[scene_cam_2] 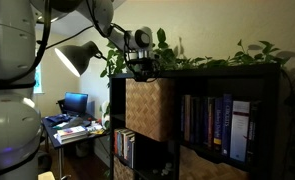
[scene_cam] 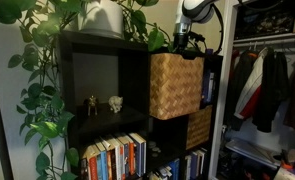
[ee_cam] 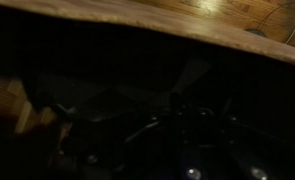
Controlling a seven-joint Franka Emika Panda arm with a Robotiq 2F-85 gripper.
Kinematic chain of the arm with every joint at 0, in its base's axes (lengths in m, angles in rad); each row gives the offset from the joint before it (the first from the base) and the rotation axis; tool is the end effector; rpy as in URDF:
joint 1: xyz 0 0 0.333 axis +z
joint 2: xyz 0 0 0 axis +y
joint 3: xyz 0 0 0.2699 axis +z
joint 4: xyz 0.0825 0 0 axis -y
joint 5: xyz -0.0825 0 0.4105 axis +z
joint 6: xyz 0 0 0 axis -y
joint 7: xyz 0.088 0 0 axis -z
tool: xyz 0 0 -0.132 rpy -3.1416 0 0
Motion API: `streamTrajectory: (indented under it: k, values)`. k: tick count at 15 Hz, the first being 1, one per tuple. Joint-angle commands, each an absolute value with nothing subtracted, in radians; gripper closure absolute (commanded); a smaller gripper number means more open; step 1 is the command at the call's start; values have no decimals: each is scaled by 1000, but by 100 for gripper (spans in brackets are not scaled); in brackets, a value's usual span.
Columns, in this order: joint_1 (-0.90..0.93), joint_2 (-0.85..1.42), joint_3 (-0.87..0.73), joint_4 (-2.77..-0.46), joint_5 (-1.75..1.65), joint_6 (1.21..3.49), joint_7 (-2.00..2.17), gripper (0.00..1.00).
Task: Open the drawer, take out the black object then close the drawer.
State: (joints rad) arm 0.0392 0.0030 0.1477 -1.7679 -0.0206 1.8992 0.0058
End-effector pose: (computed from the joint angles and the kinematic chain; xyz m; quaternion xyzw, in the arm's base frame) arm 0.5960 0.1106 0.4823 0.9936 0.0929 0.0648 0.0035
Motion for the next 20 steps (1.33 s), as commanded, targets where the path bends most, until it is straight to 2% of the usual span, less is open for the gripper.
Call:
streamTrajectory:
  k: [1, 6, 13, 14, 16, 20]
  values:
    - [58, -54, 126, -1714, 11, 1806, 67, 96]
    - [52, -89, 120, -1622, 3, 1739, 128, 93]
    - [47, -81, 106, -1527, -7, 1677, 187, 95]
    - [47, -82, 103, -1532, -1, 1659, 190, 69]
    - [47, -83, 98, -1549, 14, 1638, 183, 65]
    - [46, -65, 90, -1606, 55, 1681, 175, 40]
